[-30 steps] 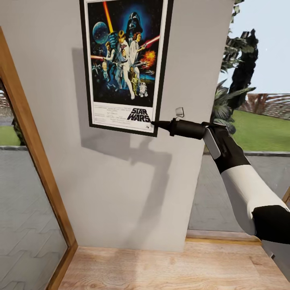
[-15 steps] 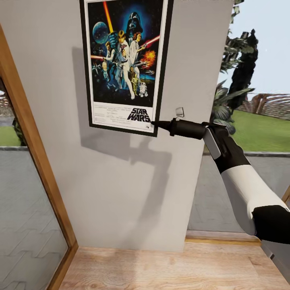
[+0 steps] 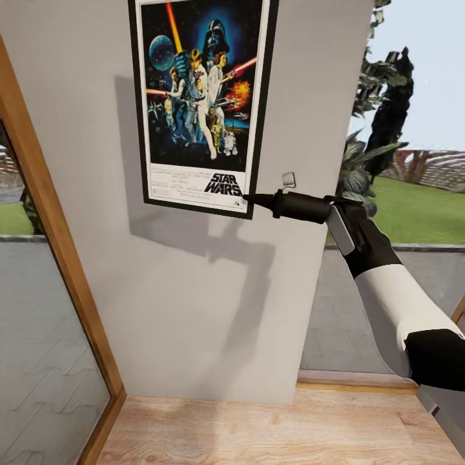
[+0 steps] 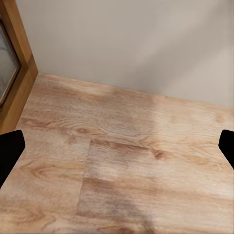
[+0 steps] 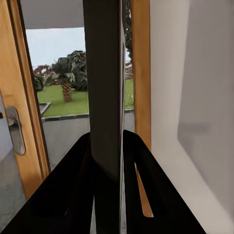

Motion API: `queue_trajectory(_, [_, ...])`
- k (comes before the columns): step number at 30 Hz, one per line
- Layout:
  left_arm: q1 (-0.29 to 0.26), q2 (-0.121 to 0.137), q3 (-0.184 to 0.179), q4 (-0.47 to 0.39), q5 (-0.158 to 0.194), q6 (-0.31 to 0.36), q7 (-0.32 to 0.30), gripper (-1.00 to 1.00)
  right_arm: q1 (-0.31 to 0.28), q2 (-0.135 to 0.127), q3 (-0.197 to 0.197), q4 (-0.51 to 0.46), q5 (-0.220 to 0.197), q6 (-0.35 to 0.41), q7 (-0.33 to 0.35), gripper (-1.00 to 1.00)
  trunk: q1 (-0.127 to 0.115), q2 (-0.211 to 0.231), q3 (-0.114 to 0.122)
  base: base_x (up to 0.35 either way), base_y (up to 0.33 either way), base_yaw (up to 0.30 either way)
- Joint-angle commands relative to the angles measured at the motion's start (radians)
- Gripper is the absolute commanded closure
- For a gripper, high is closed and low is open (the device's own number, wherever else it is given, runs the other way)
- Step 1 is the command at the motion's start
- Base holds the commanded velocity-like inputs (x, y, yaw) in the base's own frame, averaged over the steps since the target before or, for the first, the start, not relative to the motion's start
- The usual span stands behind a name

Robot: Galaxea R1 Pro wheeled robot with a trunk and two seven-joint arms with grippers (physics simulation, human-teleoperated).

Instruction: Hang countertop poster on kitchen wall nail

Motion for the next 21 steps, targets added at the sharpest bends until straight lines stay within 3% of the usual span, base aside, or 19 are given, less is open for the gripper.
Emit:
queue_trajectory(1, [0.000, 0.000, 0.002, 0.000, 0.006, 0.002, -0.007, -1.00, -0.001, -0.001, 0.003, 0.000, -0.010, 0.011, 0.001, 1.00, -0.004, 0.006, 0.002, 0.000, 0.000, 0.000])
queue_trajectory(21, [0.000, 0.000, 0.001, 0.000, 0.007, 0.003, -0.007, -1.00, -0.001, -0.003, 0.003, 0.001, -0.010, 0.011, 0.001, 1.00, -0.080, 0.146, 0.064, 0.000, 0.000, 0.000])
